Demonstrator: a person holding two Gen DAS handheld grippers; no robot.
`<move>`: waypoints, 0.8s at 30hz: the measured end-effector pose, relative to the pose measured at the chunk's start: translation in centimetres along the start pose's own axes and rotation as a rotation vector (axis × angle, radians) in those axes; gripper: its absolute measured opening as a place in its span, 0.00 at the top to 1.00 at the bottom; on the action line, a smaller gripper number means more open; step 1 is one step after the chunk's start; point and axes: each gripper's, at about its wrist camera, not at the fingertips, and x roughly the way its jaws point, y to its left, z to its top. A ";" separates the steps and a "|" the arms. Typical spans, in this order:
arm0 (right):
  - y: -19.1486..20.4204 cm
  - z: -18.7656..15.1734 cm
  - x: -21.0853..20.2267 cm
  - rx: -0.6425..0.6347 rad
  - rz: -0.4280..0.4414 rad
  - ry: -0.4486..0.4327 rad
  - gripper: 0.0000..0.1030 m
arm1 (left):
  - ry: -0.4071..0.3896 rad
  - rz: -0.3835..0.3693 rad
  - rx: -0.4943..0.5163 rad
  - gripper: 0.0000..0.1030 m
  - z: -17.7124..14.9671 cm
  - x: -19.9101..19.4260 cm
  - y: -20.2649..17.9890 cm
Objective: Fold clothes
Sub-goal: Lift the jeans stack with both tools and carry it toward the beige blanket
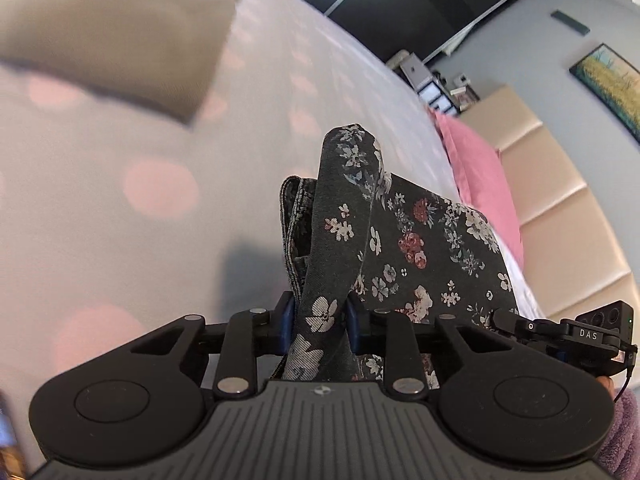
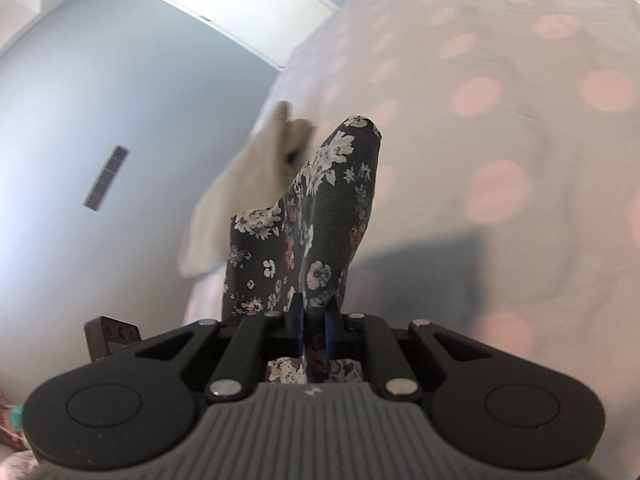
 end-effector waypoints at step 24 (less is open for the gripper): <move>20.9 16.8 31.8 -0.193 0.140 0.079 0.89 | -0.303 0.230 -0.061 0.78 25.9 -9.5 15.3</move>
